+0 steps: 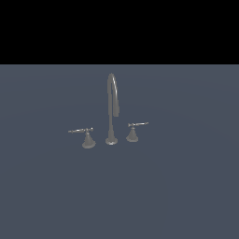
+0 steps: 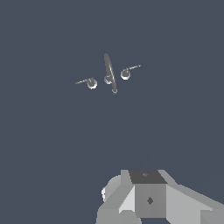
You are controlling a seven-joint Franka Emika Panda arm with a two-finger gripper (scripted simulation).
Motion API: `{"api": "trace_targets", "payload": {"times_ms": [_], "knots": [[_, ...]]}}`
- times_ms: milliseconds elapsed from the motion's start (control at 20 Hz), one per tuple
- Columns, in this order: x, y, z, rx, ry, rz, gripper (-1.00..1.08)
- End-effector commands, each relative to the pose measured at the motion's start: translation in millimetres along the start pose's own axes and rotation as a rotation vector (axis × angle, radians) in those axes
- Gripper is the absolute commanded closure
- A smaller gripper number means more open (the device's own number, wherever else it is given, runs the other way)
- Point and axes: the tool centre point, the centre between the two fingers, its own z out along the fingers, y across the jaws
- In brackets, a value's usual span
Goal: Turn on the faucet by rotating a designated handle.
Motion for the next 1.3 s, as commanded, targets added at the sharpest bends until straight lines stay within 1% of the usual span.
{"api": "trace_targets", "payload": {"times_ms": [0,250,550,1250], "knots": [[1,-5,7,-0.001,-0.001,0.021,1.08],[5,-19,29,-0.003,-0.003,0.087,1.08],[14,-43,66,-0.007,-0.006,0.200,1.08],[48,-99,164,-0.015,-0.014,0.488,1.08]]}}
